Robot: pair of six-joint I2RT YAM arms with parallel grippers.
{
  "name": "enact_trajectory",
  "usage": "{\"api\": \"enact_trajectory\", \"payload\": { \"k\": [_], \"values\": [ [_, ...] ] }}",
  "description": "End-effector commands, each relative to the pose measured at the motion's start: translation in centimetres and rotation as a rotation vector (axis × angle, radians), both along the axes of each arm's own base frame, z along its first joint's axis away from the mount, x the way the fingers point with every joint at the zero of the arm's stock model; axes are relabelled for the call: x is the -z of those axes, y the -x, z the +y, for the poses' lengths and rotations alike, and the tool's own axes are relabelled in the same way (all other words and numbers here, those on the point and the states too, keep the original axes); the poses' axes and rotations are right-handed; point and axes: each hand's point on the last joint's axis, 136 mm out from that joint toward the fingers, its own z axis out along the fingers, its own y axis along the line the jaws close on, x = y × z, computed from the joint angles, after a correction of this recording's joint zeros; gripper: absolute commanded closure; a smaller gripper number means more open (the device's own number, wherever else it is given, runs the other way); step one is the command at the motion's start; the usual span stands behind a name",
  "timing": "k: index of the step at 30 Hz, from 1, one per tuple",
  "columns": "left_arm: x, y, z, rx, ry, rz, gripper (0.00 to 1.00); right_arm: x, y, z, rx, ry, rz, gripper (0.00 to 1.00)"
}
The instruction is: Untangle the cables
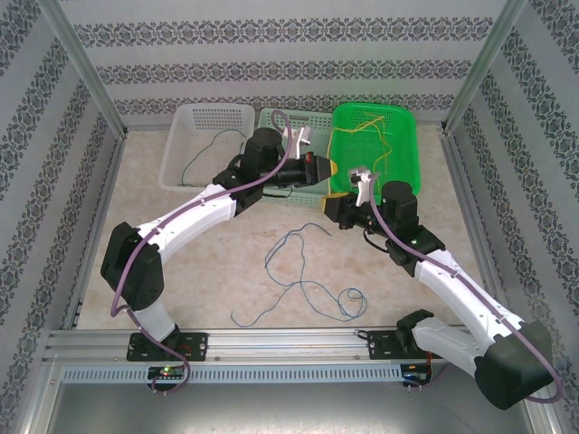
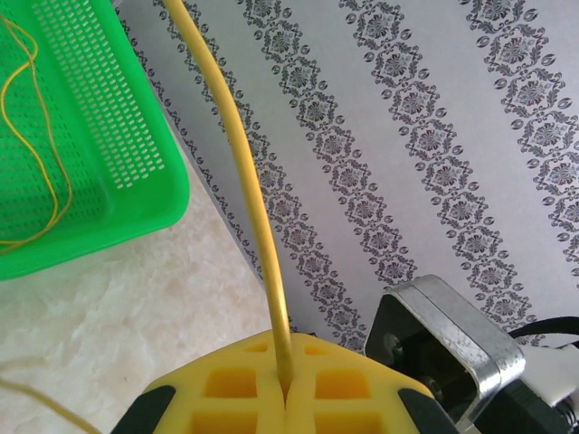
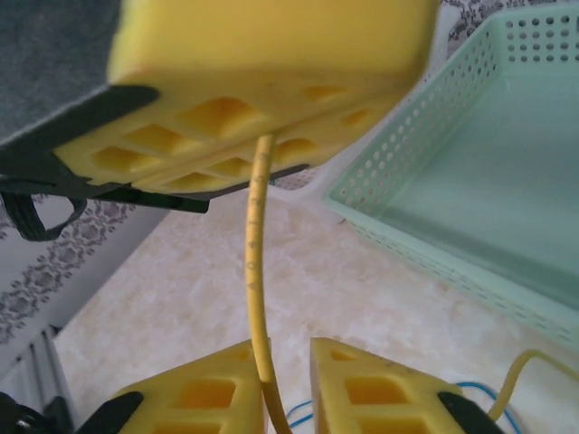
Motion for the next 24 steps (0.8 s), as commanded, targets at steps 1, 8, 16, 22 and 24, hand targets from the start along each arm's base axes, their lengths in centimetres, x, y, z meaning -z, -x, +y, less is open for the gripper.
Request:
{"api": "enact_trajectory", "payload": {
  "k": [1, 8, 16, 22, 24],
  "values": [
    [-1.5, 0.2, -0.6, 0.018, 0.020, -0.056, 0.98, -0.2, 0.2, -0.1, -0.001, 0.010, -0.001, 0.88],
    [-0.9, -0.1, 0.2, -0.019, -0.042, -0.082, 0.51, 0.4, -0.5, -2.6, 0.106, 0.143, 0.089, 0.93],
    [-1.4, 0.0, 2.4, -0.091, -0.149, -0.169, 0.00, -5.7, -4.4, -6.6, 0.216, 0.223, -0.024, 1.00],
    [-0.2, -0.5, 5.4, -0.169, -0.198, -0.164, 0.00, -8.7, -7.9, -8.1, 0.228, 0.321, -0.074, 1.00],
    [0.1, -0.7, 6.8, -0.199, -0.198, -0.150, 0.00, -8.7, -9.8, -9.2, 0.249, 0.369, -0.053, 1.00]
  ]
}}
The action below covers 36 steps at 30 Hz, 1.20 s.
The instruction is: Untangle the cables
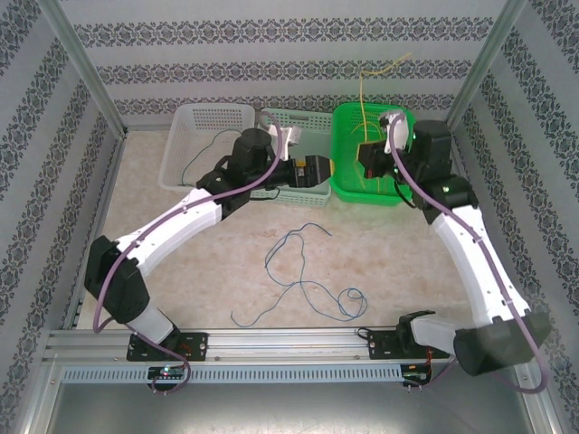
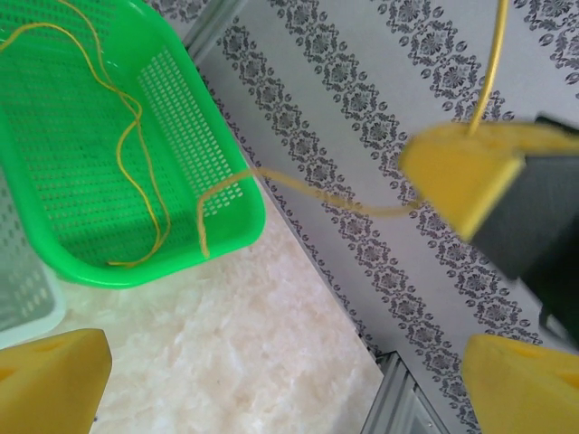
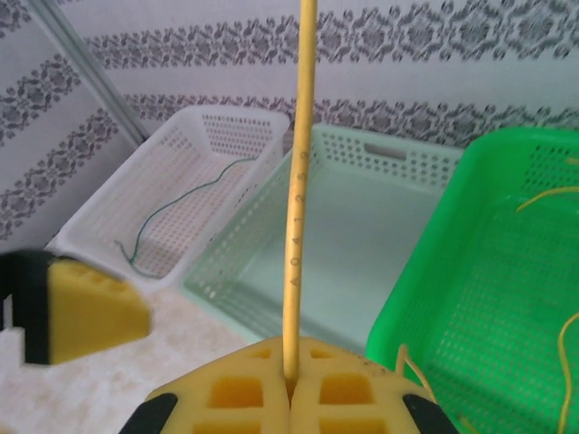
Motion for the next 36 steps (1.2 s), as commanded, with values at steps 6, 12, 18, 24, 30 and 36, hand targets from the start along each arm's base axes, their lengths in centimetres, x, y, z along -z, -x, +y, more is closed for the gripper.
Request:
{"api": "enact_trajectory", "payload": {
  "k": [6, 12, 18, 24, 30, 36],
  "values": [
    [1.6, -0.6, 6.1, -0.145, -0.058, 0.010, 0.00, 4.0, -7.1, -4.2, 0.073, 0.201, 0.149, 1.00],
    [2.4, -0.2, 8.2, -0.199, -0.080, 0.016, 0.00, 9.8, -11.0, -6.1, 0.128, 0.272, 0.311, 1.00],
    [2.8, -0.1, 9.0, -0.217, -0.083, 0.030, 0.00, 16.3, -12.7, -6.2, 0.133, 0.277, 0.460, 1.00],
    [3.1, 0.0, 9.5, -0.229, -0.094, 0.035, 0.00, 21.9, -12.8, -6.2, 0.122, 0.286, 0.613, 1.00],
    [3.5, -0.2, 9.7, -0.237, -0.096, 0.044, 0.00, 24.8, -12.6, -6.7, 0.153, 0.301, 0.677, 0.91],
    [3.8, -0.3, 9.7, -0.234, -0.098, 0.050, 0.00, 25.0, -12.6, -7.2, 0.186, 0.311, 0.681, 0.34]
  ]
}}
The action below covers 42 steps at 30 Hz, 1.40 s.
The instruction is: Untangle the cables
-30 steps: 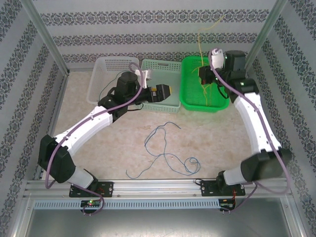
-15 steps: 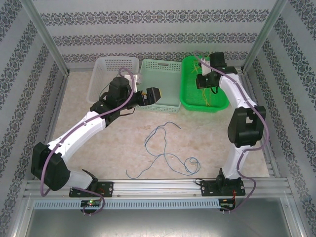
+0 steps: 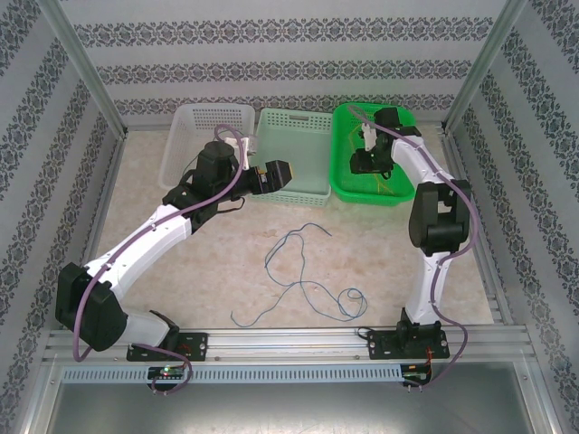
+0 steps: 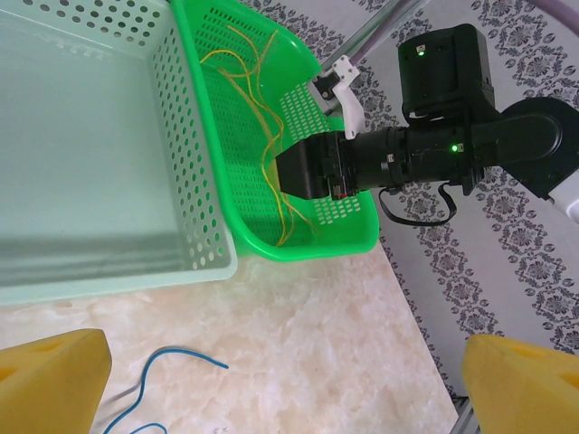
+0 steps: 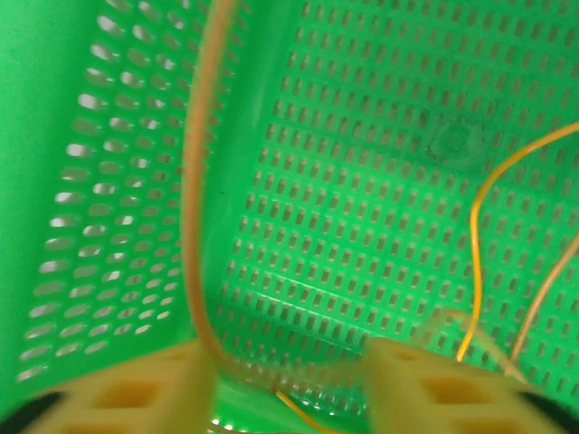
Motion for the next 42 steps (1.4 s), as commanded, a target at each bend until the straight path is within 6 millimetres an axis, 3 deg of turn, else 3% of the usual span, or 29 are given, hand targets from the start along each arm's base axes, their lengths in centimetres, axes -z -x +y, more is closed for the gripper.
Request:
{"api": "enact_trajectory", "payload": {
  "k": [1, 6, 12, 15, 19, 25, 31, 36, 42],
  "values": [
    [0.3, 0.1, 0.8, -0.010, -0.020, -0.004, 0.00, -0.6, 0.2, -0.8, 0.037, 0.013, -0.005, 0.33],
    [1.0, 0.0, 0.9, -0.019, -0.023, 0.016, 0.00, -5.5, 0.6, 0.0, 0.044, -0.042, -0.171, 0.17],
    [2.6, -0.3, 1.0, -0.043, -0.029, 0.067, 0.00, -9.5, 2.9, 1.0, 0.032, -0.075, -0.284, 0.15],
    [3.6, -0.5, 1.5, -0.063, -0.049, 0.093, 0.00, -10.1, 4.9, 2.1, -0.004, -0.060, -0.311, 0.16],
    [5.5, -0.6, 2.6, -0.113, -0.073, 0.147, 0.00, -8.2, 8.8, 5.6, -0.106, -0.063, -0.309, 0.18],
    [9.0, 0.0, 4.6, -0.141, -0.124, 0.236, 0.00, -3.4, 16.4, 10.9, -0.207, -0.108, -0.157, 0.22],
    [10.8, 0.0, 7.7, -0.228, -0.114, 0.291, 0.00, -1.6, 23.9, 14.1, -0.314, -0.203, -0.020, 0.29],
    [11.5, -0.9, 8.8, -0.257, -0.058, 0.324, 0.01, 0.8, 29.0, 14.9, -0.341, -0.149, 0.096, 0.32],
    [11.7, -1.3, 7.8, -0.214, -0.028, 0.345, 0.00, 3.0, 30.8, 14.0, -0.311, -0.039, 0.158, 0.35]
  ]
}}
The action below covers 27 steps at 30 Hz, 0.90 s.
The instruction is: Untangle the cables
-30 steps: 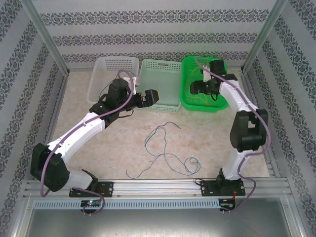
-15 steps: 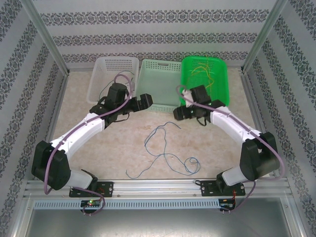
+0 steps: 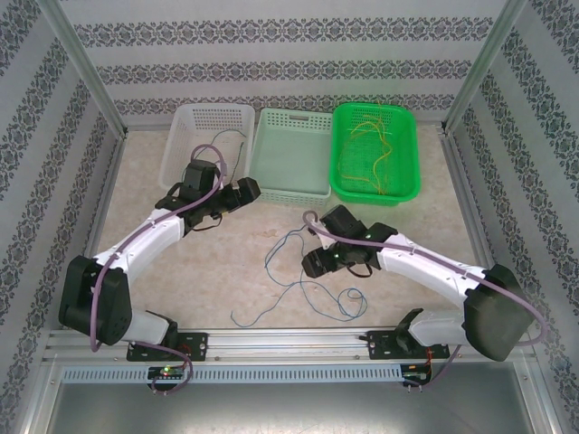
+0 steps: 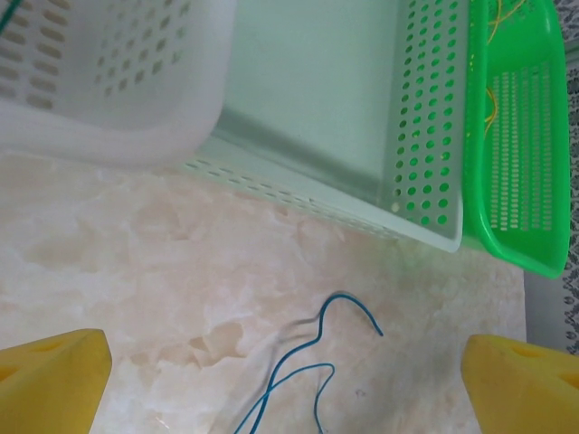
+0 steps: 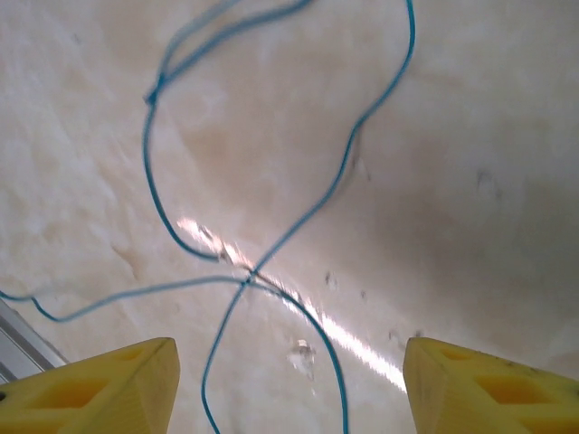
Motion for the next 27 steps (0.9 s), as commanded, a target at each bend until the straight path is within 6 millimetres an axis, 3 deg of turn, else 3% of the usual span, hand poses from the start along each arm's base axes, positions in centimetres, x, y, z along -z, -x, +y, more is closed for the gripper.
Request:
{"api": "enact_trajectory", "payload": {
  "k": [1, 4, 12, 20, 24, 27],
  "values": [
    [-0.8, -0.8, -0.9, 0.019, 0.052, -0.015, 0.00, 1.7, 0.6, -2.0, 0.091, 0.128, 0.051, 0.37],
    [-0.7, -0.8, -0.8, 0.015, 0.055, -0.022, 0.00, 2.4, 1.5, -2.5, 0.094, 0.198, 0.087, 0.41],
    [-0.3, -0.7, -1.1, 0.035, 0.058, -0.015, 0.00, 1.9, 4.3, 2.0, -0.006, 0.089, 0.098, 0.40],
    [-0.5, -0.8, -1.3, 0.042, 0.065, -0.021, 0.00, 4.0, 7.4, 3.2, -0.115, 0.166, 0.193, 0.43],
    [-0.3, -0.6, -1.3, 0.041, 0.065, -0.019, 0.00, 4.5, 7.9, 3.5, -0.135, 0.166, 0.215, 0.52],
    [-0.2, -0.6, -1.2, 0.036, 0.066, -0.016, 0.00, 5.3, 7.9, 3.9, -0.142, 0.179, 0.236, 0.69]
  ]
}}
